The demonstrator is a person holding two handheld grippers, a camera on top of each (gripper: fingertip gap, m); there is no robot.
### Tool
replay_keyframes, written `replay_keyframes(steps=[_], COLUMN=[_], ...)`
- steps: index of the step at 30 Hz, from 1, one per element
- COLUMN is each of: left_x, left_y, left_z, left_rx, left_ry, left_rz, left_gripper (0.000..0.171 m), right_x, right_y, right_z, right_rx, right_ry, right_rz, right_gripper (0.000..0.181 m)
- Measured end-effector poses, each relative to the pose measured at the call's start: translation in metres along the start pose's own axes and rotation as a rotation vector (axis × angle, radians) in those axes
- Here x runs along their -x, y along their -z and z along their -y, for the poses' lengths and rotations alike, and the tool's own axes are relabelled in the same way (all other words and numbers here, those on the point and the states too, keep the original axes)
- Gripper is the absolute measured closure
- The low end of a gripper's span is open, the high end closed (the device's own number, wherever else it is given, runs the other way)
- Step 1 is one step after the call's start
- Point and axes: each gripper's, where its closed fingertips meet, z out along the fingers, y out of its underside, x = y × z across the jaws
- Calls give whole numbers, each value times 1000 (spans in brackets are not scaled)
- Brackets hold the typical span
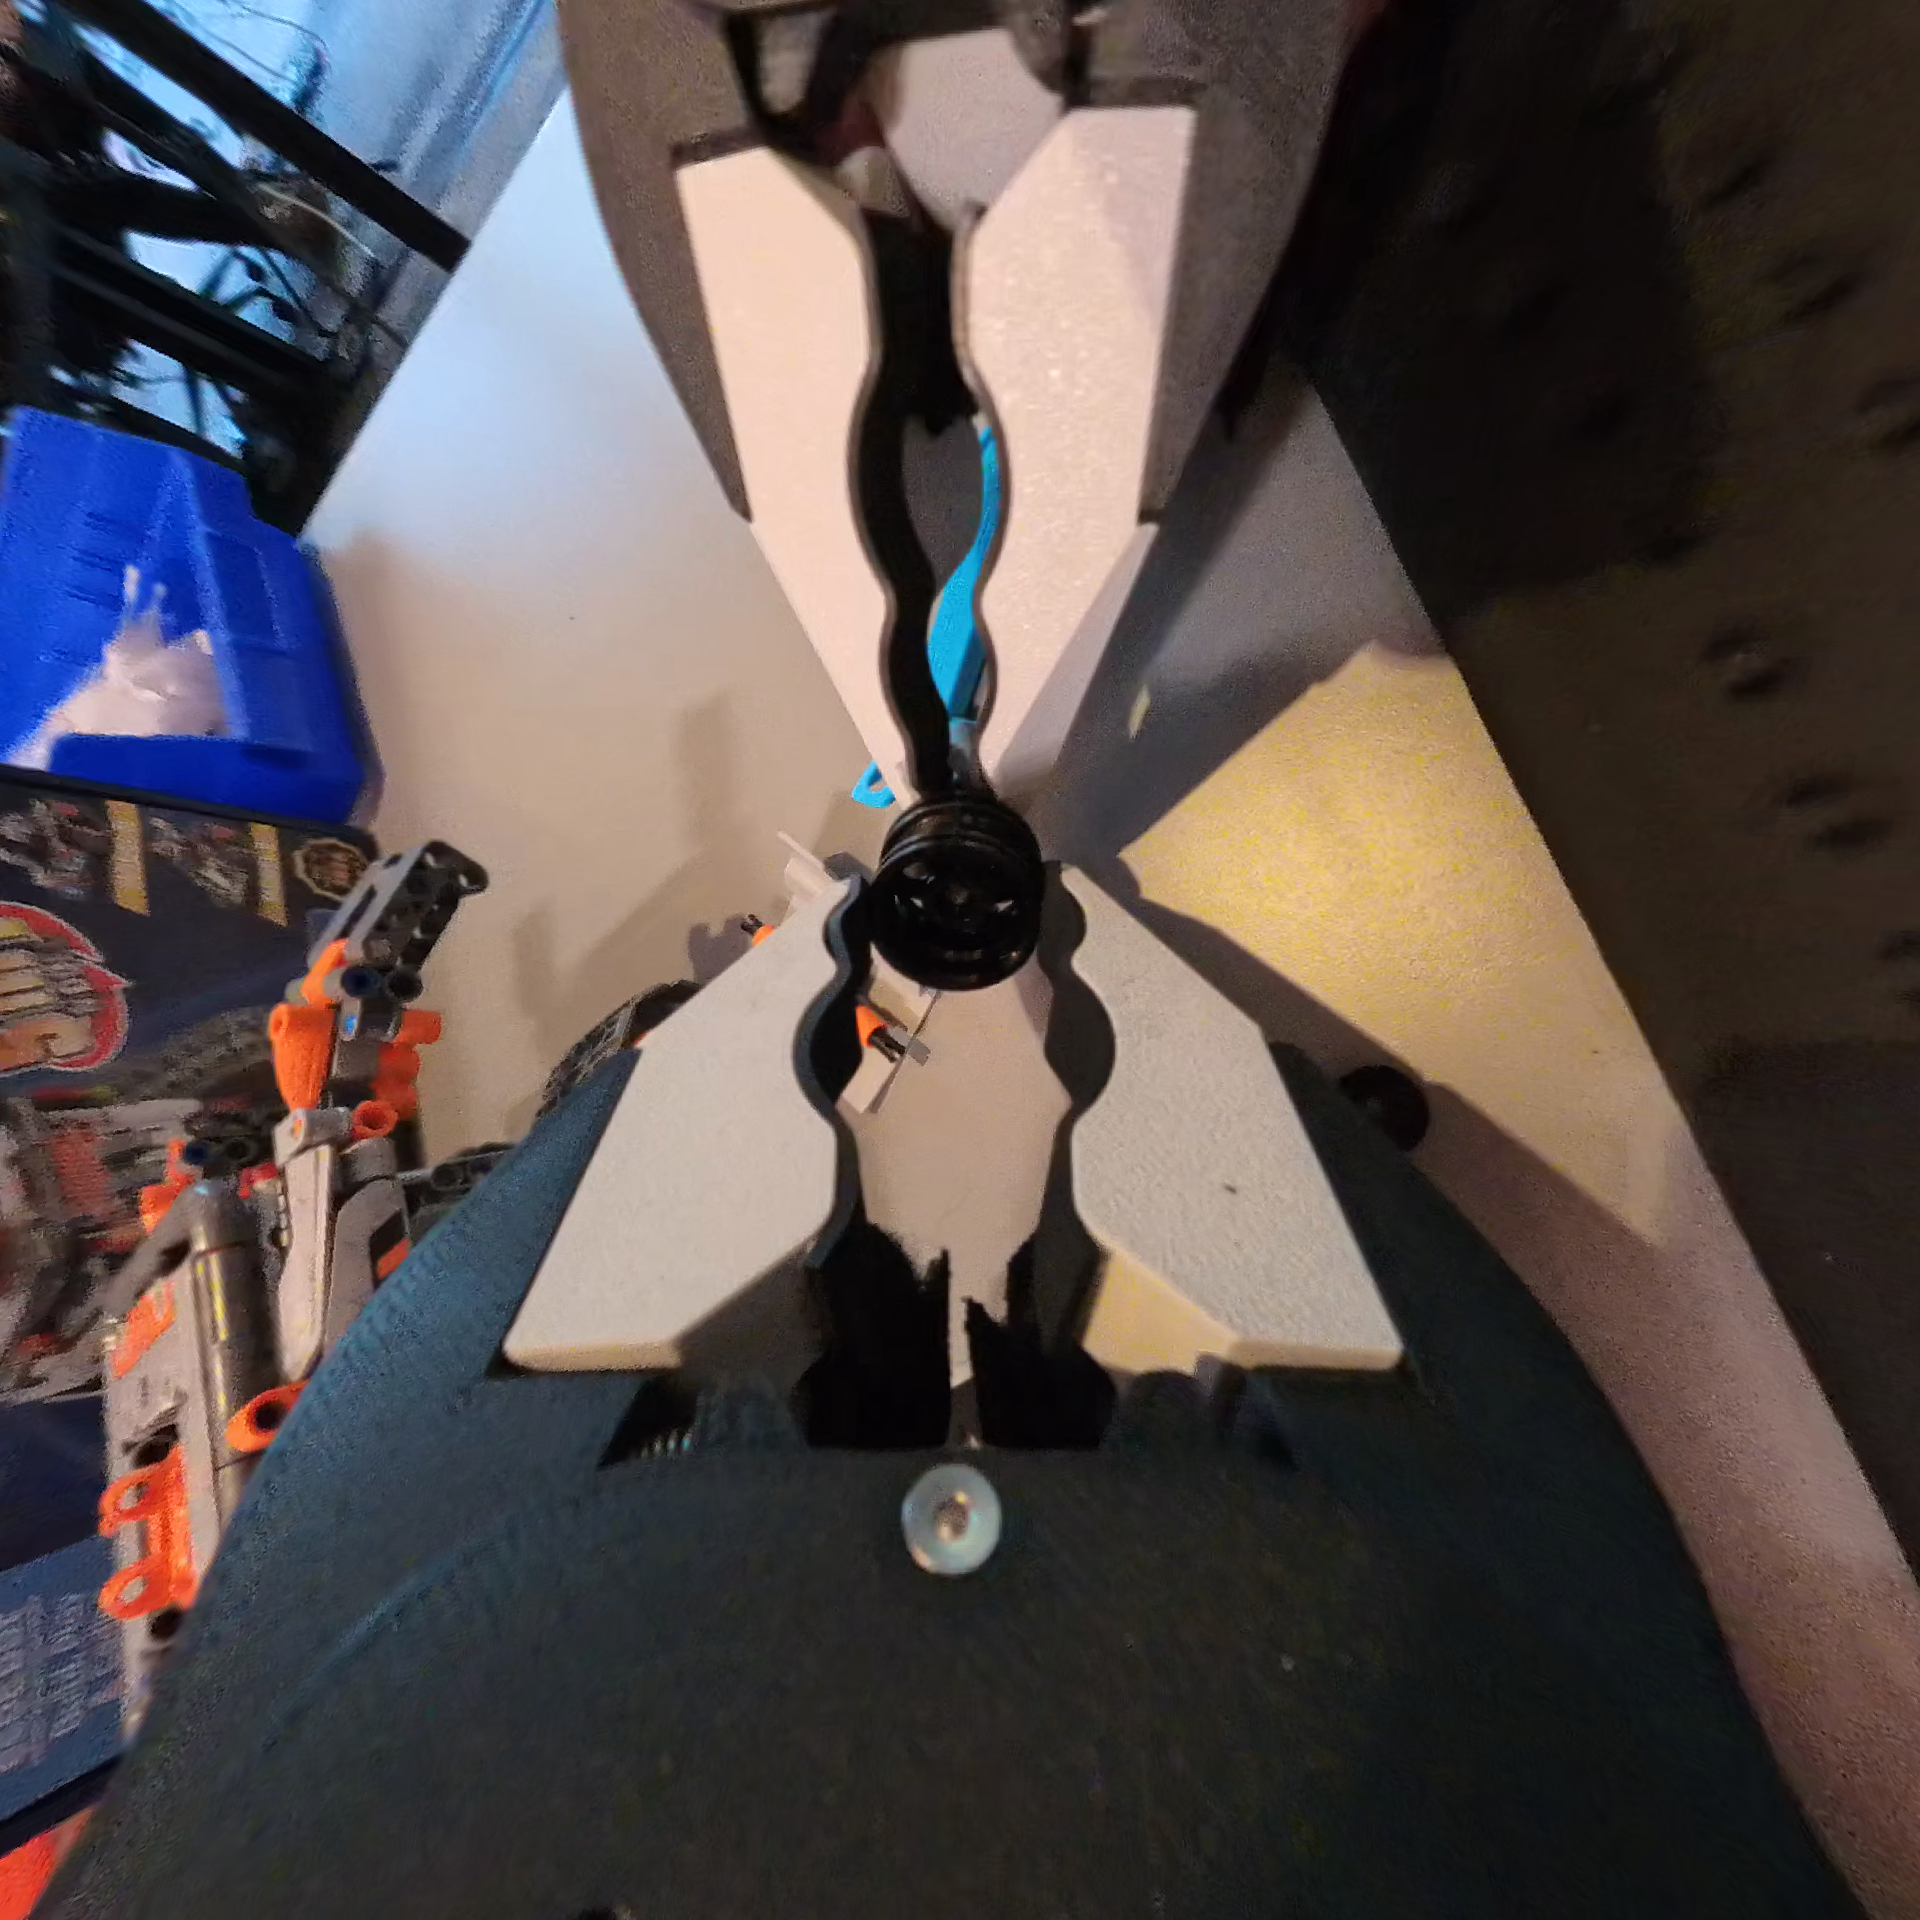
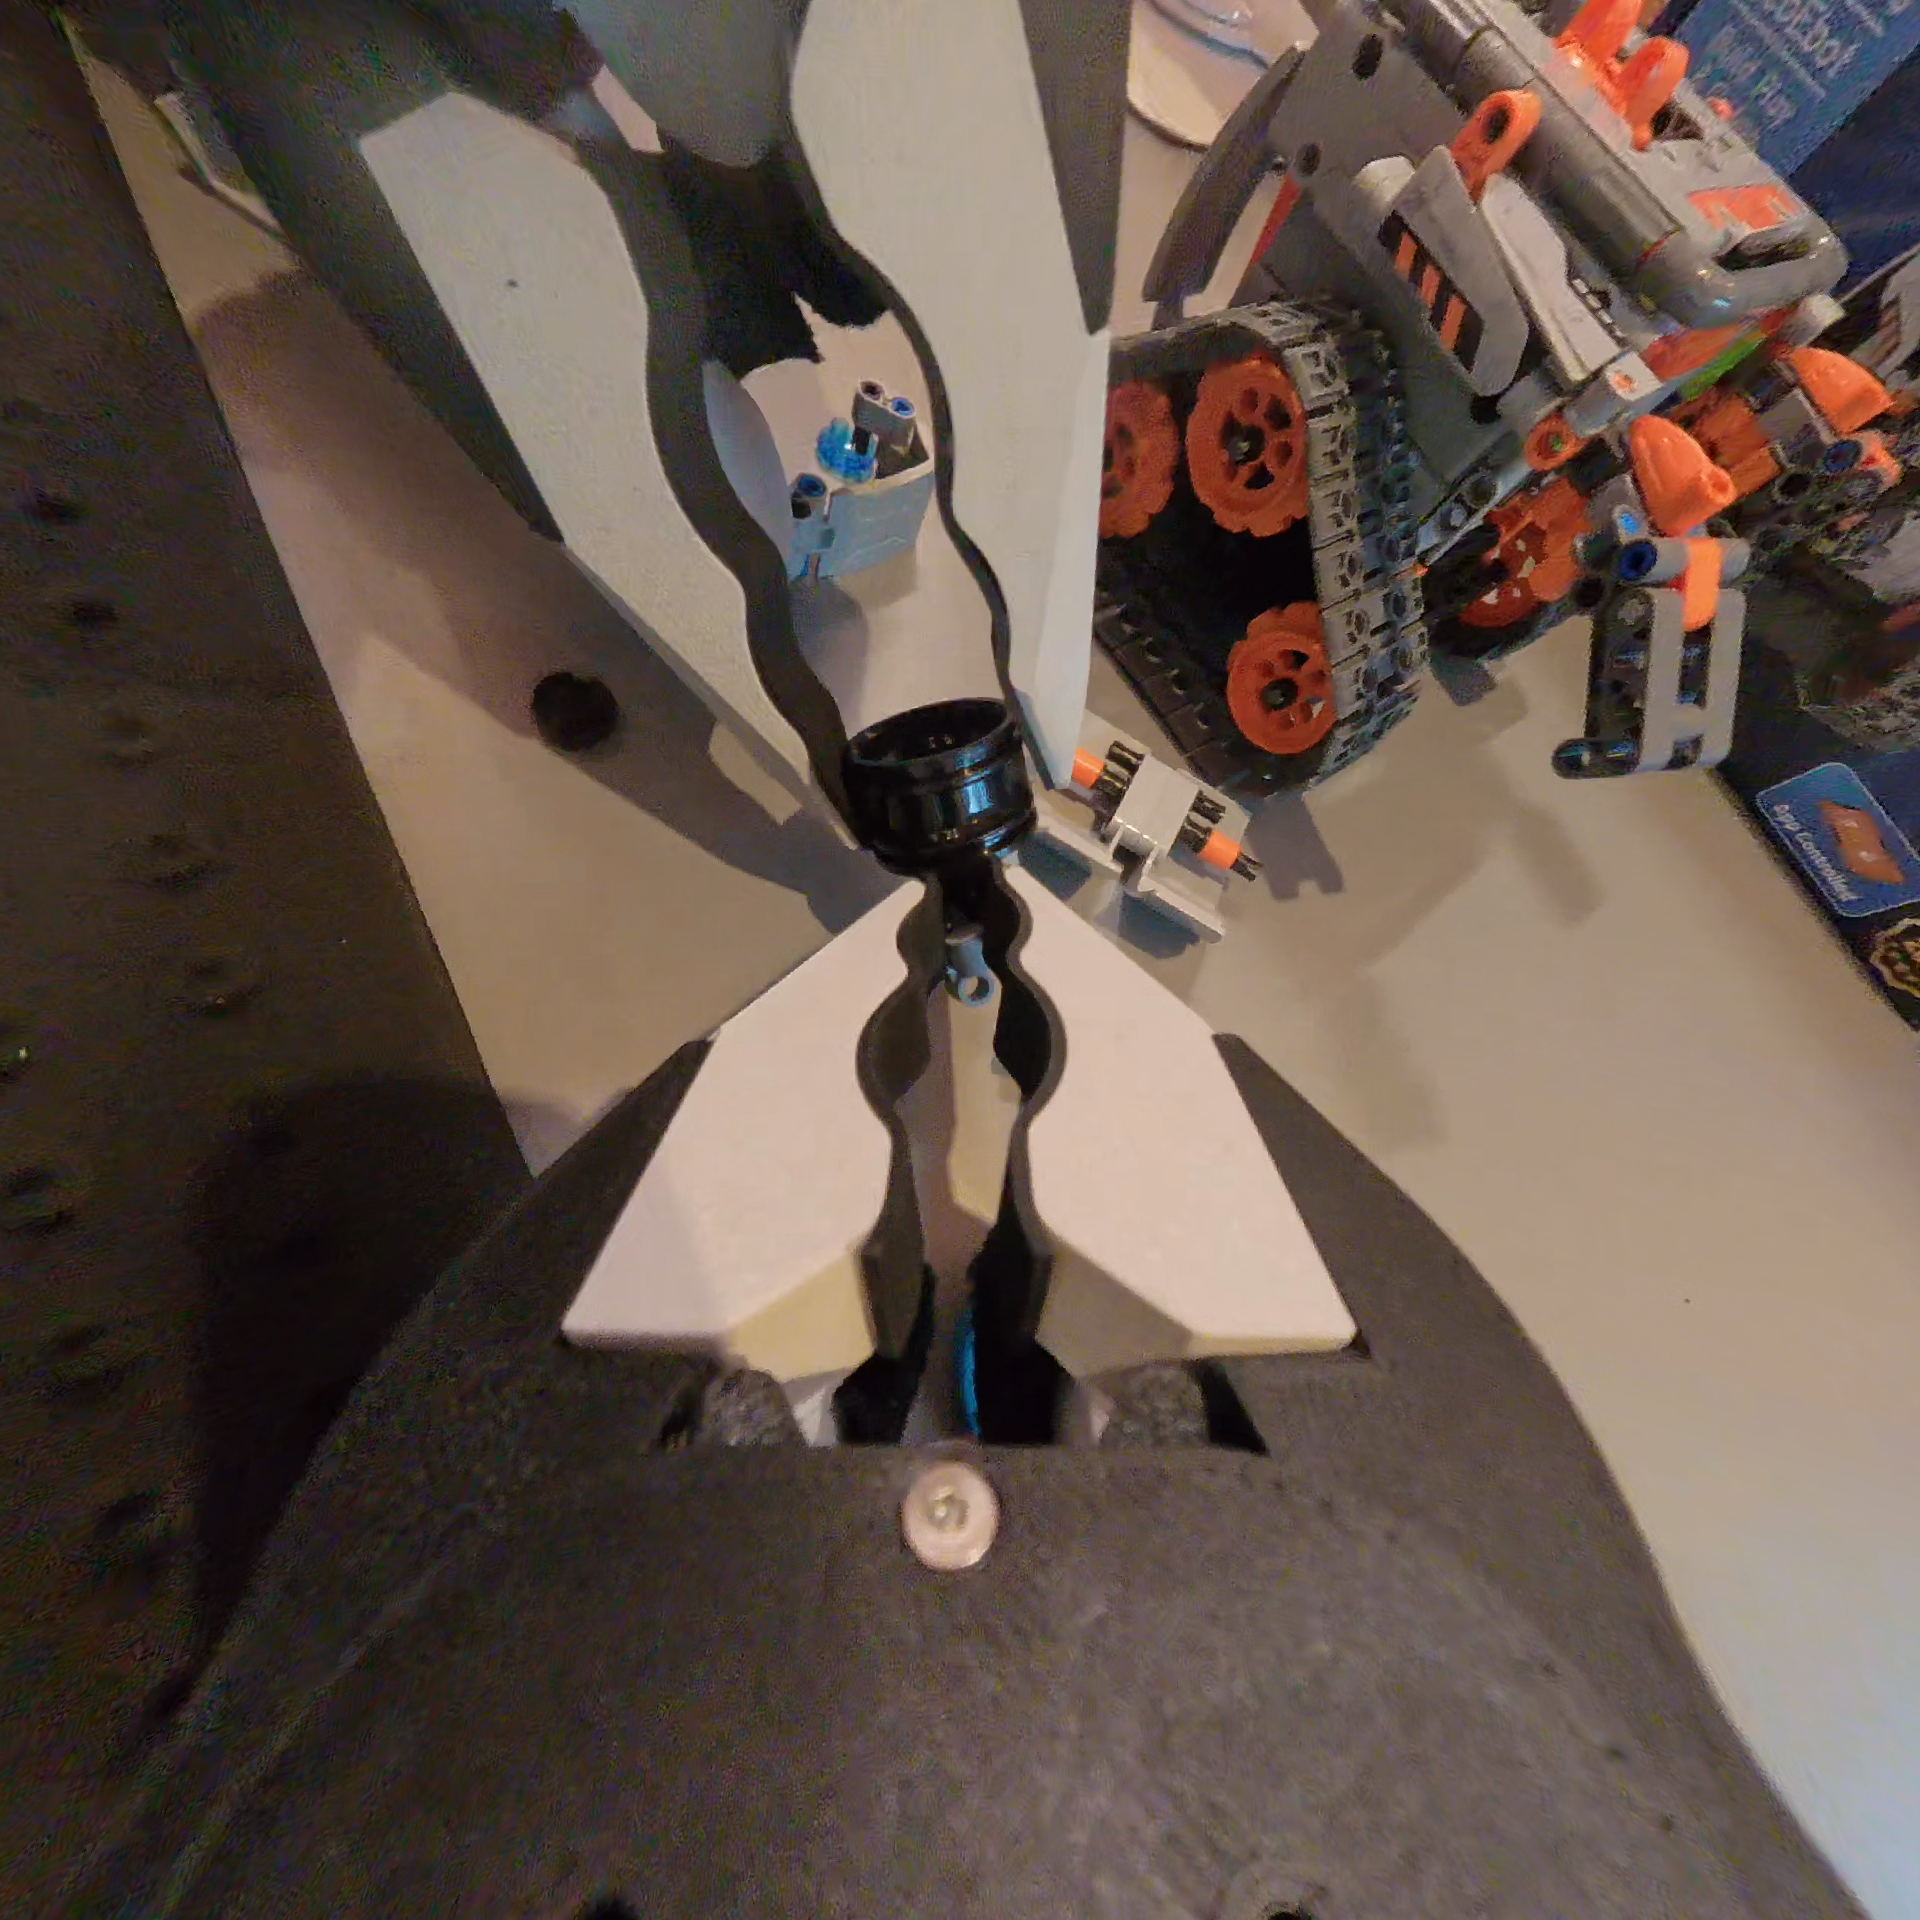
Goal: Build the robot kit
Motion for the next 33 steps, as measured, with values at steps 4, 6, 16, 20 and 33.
replay_keyframes(steps=[4, 6, 16, 20, 33], left_x=[1, 1, 2, 5, 8], left_y=[-2, -3, 8, 12, 15], left_z=[-2, -3, 4, 9, 31], left_rx=[65, 80, -128, -179, -235], left_ry=[-147, -198, 179, 248, 257], left_rz=[153, 201, -87, -137, -117], left_gripper=[142, 142, 142, 142, 142], right_x=[-3, -4, 1, 0, -2], right_y=[-2, -2, 4, 6, 0], right_z=[-2, -3, 7, 12, 9], right_rx=[9, 18, -53, -68, -2], right_ry=[-24, -19, 22, 71, 144], right_rz=[-4, -15, -14, -51, -95], right_gripper=[178, 178, 179, 178, 181])
